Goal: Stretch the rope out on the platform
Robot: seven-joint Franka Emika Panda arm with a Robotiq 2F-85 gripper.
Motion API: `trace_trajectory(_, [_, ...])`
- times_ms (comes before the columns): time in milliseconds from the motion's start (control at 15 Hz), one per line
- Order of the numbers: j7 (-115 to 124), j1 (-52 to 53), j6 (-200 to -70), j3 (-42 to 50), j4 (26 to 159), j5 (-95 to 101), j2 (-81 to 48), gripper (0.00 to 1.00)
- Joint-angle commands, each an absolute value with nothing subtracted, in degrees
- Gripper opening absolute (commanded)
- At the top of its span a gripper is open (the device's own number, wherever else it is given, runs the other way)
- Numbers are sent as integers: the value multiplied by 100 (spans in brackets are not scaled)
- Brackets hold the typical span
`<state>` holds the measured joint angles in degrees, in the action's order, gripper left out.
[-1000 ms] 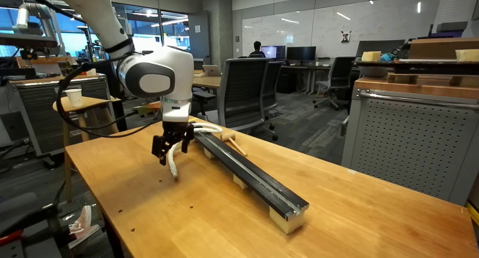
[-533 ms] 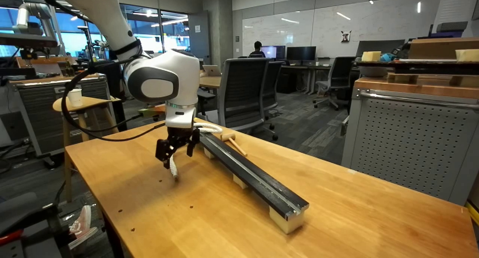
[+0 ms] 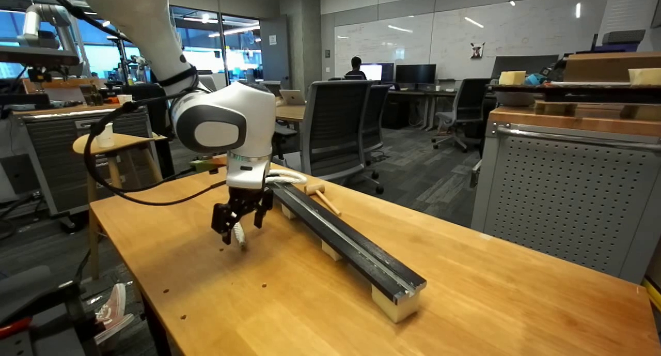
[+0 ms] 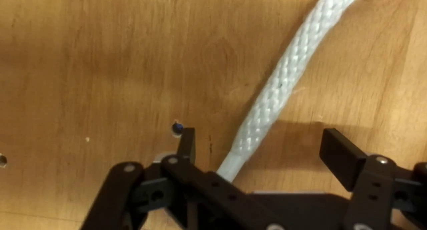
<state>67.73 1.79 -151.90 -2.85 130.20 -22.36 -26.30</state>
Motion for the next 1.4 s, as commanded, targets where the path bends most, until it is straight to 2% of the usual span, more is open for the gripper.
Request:
trace_trajectory(0, [6675,228,-15289,-254,12982,-2393,-2690,69])
trace_trajectory(600, [6604,200,-15479,-309,12977,-2426,-2679,1])
trace_trajectory(1333, [5417,-259,-15080,-356,13465,-2925,-1949,3])
